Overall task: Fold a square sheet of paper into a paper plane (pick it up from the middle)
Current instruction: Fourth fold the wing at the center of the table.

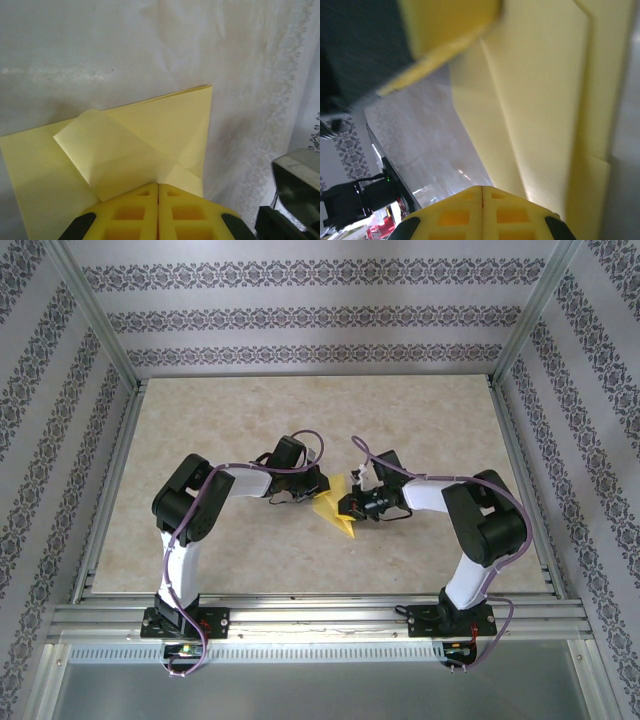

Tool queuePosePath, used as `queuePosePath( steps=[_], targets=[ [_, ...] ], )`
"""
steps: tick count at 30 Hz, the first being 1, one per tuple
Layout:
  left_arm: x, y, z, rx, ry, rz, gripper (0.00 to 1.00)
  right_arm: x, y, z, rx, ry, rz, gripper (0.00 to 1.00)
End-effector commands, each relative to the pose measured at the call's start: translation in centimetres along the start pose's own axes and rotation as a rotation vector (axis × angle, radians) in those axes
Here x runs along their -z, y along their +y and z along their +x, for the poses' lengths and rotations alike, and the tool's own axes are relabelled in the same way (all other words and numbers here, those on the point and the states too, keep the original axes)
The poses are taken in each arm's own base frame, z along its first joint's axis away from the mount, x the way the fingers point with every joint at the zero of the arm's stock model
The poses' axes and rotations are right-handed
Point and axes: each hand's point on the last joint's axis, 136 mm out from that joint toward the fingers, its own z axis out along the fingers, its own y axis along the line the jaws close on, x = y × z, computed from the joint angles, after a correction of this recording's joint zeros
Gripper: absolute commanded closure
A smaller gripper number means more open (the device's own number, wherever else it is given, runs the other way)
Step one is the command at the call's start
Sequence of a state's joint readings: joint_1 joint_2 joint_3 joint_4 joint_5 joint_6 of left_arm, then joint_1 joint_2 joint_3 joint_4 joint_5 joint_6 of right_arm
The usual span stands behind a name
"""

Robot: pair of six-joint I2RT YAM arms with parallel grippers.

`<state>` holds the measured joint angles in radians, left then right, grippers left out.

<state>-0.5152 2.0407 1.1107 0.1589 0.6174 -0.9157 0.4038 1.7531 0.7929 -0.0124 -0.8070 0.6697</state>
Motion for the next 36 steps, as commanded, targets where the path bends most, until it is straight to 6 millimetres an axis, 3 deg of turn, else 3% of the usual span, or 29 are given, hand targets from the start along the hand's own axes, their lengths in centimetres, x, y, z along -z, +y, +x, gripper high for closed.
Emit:
queuePosePath(
  steps=[1, 7, 11, 15, 19, 36],
  targets=[
    [-0.2, 2.9, 1.1, 0.031, 0.017, -0.084, 0.91, -0.6, 0.5, -2.2, -0.027, -0.041, 0.023, 1.0],
    [-0.3, 2.7, 1.0, 0.028, 0.021, -0.077, 0.91, -2.4, 1.3, -3.8, -0.025, -0.034, 0.027, 1.0],
    [-0.4, 2.8, 1.0, 0.033, 0.021, -0.074, 0.91, -3.3, 0.0, -4.0, -0.045, -0.021, 0.071, 1.0],
    [-0.5, 2.8, 1.0, 0.04, 0.018, -0.073, 0.92, -3.6, -2.5, -1.8, -0.069, 0.029, 0.112, 1.0],
    [-0.6, 3.1, 0.9, 0.046, 0.014, -0.081, 0.92, -3.0, -3.4, 0.6, -0.069, 0.059, 0.11, 0.99],
    [0.0, 4.0, 0.7, 0.059, 0.01, -0.113, 0.95, 0.0, -4.5, 7.2, -0.049, 0.112, 0.089, 0.94]
  ],
)
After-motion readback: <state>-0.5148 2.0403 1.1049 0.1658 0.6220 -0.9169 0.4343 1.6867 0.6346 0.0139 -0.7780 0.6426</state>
